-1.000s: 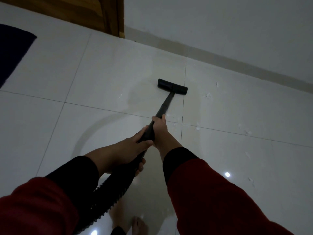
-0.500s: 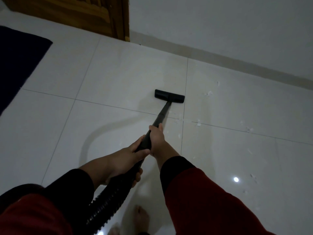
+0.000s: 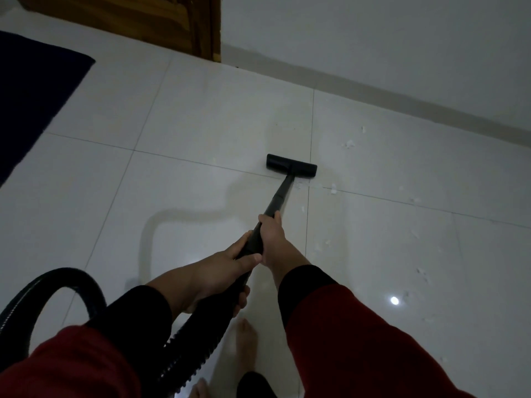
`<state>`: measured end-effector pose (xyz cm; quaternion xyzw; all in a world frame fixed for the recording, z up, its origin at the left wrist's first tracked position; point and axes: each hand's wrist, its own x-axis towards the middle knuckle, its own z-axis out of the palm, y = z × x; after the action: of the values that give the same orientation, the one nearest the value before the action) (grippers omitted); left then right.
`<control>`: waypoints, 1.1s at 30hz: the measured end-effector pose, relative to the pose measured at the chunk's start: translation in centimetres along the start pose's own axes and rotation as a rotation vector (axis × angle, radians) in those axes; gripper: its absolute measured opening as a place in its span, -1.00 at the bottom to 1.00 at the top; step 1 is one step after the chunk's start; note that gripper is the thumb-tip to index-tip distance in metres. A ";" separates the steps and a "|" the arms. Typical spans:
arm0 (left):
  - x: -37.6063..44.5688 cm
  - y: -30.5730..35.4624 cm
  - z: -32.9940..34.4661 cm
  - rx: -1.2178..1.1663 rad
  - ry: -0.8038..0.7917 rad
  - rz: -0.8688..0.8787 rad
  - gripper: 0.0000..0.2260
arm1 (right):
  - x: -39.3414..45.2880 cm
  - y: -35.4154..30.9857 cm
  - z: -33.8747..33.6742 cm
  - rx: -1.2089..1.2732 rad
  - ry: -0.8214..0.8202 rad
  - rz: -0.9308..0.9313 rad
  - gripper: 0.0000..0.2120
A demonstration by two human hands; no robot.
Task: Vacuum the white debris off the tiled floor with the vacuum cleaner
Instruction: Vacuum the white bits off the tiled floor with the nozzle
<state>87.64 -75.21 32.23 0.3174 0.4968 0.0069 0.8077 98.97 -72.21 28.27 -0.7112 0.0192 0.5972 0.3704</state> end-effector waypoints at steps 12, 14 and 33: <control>-1.0 -7.5 1.8 -0.001 -0.059 -0.002 -0.51 | -1.6 7.1 -3.1 -0.007 0.065 0.004 -0.44; -0.8 -8.3 2.2 -0.003 -0.062 -0.002 -0.50 | -1.5 7.6 -3.6 -0.008 0.060 -0.002 -0.43; -6.5 -15.4 9.4 -0.018 0.037 -0.018 -0.51 | -6.1 14.5 -10.0 0.041 -0.009 0.040 -0.43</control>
<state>87.22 -94.39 32.33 0.3054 0.5143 0.0096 0.8013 98.74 -90.73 26.32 -0.7003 0.0441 0.6070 0.3731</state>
